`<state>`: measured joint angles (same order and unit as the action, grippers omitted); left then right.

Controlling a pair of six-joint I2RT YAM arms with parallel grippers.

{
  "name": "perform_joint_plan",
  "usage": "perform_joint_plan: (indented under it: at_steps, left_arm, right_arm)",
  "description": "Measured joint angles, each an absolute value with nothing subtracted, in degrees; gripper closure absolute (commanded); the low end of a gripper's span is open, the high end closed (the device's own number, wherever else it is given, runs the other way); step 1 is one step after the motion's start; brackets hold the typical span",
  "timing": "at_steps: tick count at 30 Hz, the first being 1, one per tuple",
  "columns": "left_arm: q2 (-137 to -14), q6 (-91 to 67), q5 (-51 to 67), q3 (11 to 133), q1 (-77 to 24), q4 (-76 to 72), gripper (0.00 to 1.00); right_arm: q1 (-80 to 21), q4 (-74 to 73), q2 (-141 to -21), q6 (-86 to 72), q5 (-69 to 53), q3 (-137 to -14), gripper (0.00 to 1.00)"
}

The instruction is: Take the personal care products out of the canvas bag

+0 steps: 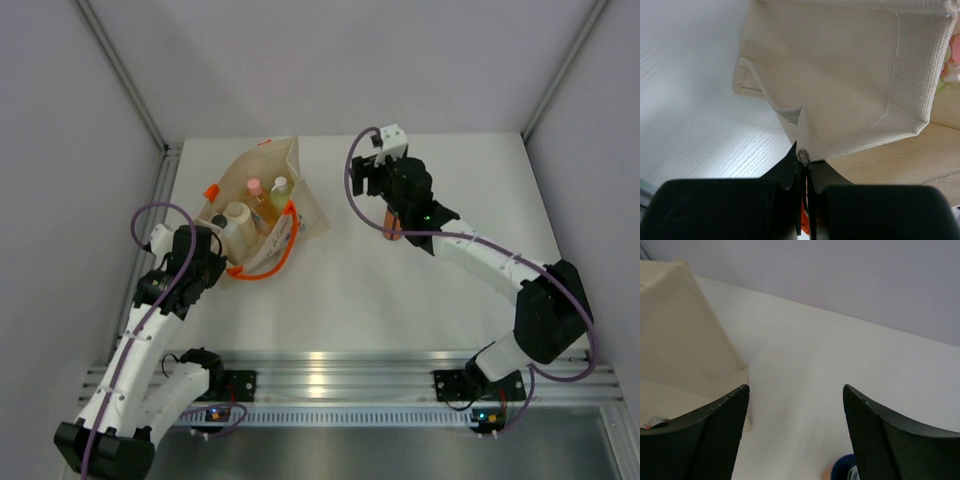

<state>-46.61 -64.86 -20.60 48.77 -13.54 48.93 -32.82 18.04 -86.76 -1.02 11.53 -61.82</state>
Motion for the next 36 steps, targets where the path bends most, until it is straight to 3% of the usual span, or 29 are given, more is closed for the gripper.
perform_joint_plan:
  at_steps: [9, 17, 26, 36]
  left_arm:
    - [-45.1, -66.5, -21.1, 48.8, -13.5, 49.6, 1.00]
    - [-43.9, -69.8, -22.5, 48.8, -13.5, 50.3, 1.00]
    - [-42.9, -73.7, -23.7, 48.8, -13.5, 50.9, 1.00]
    - [-40.4, -74.3, -25.4, 48.8, -13.5, 51.7, 1.00]
  right_arm:
    - [-46.2, 4.7, -88.6, -2.3, 4.7, -80.8, 0.29]
    - [-56.5, -2.8, -100.1, -2.8, -4.1, -97.3, 0.31]
    - [-58.3, -10.5, -118.7, -3.6, -7.1, -114.1, 0.31]
    - [-58.3, -14.9, -128.2, -3.0, -9.5, -124.1, 0.28]
